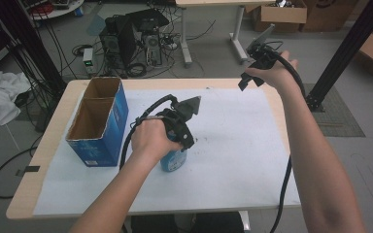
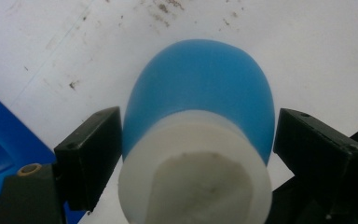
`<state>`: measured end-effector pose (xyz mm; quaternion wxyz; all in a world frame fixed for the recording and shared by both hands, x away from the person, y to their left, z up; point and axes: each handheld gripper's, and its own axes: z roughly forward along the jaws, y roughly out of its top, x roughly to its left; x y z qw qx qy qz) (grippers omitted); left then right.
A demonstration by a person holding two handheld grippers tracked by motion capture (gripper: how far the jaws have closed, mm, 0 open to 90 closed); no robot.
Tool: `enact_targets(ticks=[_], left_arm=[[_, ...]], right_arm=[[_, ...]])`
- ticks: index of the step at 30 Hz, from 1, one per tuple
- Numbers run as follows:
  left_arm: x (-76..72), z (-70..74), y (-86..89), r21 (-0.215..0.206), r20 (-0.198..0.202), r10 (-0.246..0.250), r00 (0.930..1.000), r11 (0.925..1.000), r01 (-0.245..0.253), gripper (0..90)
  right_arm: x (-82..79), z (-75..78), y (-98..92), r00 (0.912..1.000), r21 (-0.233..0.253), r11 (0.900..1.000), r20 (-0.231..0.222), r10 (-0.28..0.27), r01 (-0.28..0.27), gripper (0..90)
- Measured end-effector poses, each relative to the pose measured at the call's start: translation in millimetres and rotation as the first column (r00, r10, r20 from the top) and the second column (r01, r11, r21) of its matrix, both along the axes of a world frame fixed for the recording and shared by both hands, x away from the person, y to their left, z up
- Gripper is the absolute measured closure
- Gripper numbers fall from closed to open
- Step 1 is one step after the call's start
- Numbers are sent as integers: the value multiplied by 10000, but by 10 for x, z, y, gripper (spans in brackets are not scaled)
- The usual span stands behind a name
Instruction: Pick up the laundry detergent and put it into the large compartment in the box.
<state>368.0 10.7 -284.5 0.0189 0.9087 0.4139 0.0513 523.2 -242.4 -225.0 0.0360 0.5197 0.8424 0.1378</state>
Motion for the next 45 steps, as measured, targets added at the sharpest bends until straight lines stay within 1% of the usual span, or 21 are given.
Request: enact_targets(ticks=[4,5,7,12,13,15,17,18,19,24,26,30,35,36,37,39,40,42,43,44,45], left_arm=[[6,2,1,13,-31,-31,10000,10000,31,192],[9,1,1,25,-50,-33,10000,10000,34,216],[10,0,0,51,-53,-17,10000,10000,18,223],[15,-4,-3,27,-68,-1,10000,10000,1,277],[20,0,1,93,-75,-51,10000,9999,52,293],[24,1,10,21,13,61,10000,10000,-61,328],[32,2,23,-39,-2,76,10000,10000,-76,349],[32,2,23,-39,-2,76,10000,10000,-76,350],[40,8,28,-90,-97,86,9999,9999,-86,352],[51,8,29,-134,-130,93,9999,9999,-95,361],[63,15,37,-160,-240,74,9997,9998,-77,362],[80,24,27,8,-454,-102,9989,9999,103,369],[87,37,32,-22,-440,-35,9990,10000,34,371],[92,55,37,-4,-471,-59,9989,10000,59,372],[93,95,42,-49,-400,48,9992,10000,-50,372],[101,168,54,-87,-432,106,9990,9999,-110,373],[101,168,54,-87,-432,106,9990,9999,-110,373],[107,254,72,-129,-467,196,9987,9997,-203,373],[112,356,95,-216,-480,359,9982,9991,-370,374],[112,356,95,-216,-480,359,9982,9991,-370,374],[116,404,111,-247,-483,437,9979,9987,-450,374]], right_arm=[[-1,-3,-9,10000,9,10000,16,-33,33,189],[-2,-6,-13,10000,10,10000,-1,-13,13,189],[-1,-9,-16,10000,0,10000,8,13,-13,189],[-1,-21,-8,10000,27,10000,-25,-20,20,189],[0,-21,-9,10000,29,10000,-24,-23,23,189],[1,-22,-12,10000,21,10000,-27,-29,29,189],[2,-21,-14,10000,28,10000,-19,-17,17,189],[1,-20,-13,10000,27,10000,-26,-46,46,189],[0,-19,-11,10000,38,10000,-32,-68,68,189],[4,-29,-13,10000,28,10000,-37,-1,1,189],[4,-30,-12,10000,27,10000,-55,1,-1,189],[4,-31,-7,10000,48,10000,-48,-16,16,191],[5,-26,-13,10000,77,10000,-56,-44,44,193],[7,-28,-19,10000,95,9999,-41,-57,57,193],[7,-28,-22,10000,71,10000,-58,-54,54,193],[6,-26,-24,9999,98,9999,-57,-97,97,193],[6,-24,-31,10000,77,10000,-31,-57,57,193],[5,-21,-33,10000,88,9999,-36,-72,72,193],[2,-19,-41,10000,92,9999,-24,-61,61,194],[2,-18,-50,10000,94,10000,-5,-26,26,194],[0,-16,-54,10000,119,9999,-18,-63,63,194]])
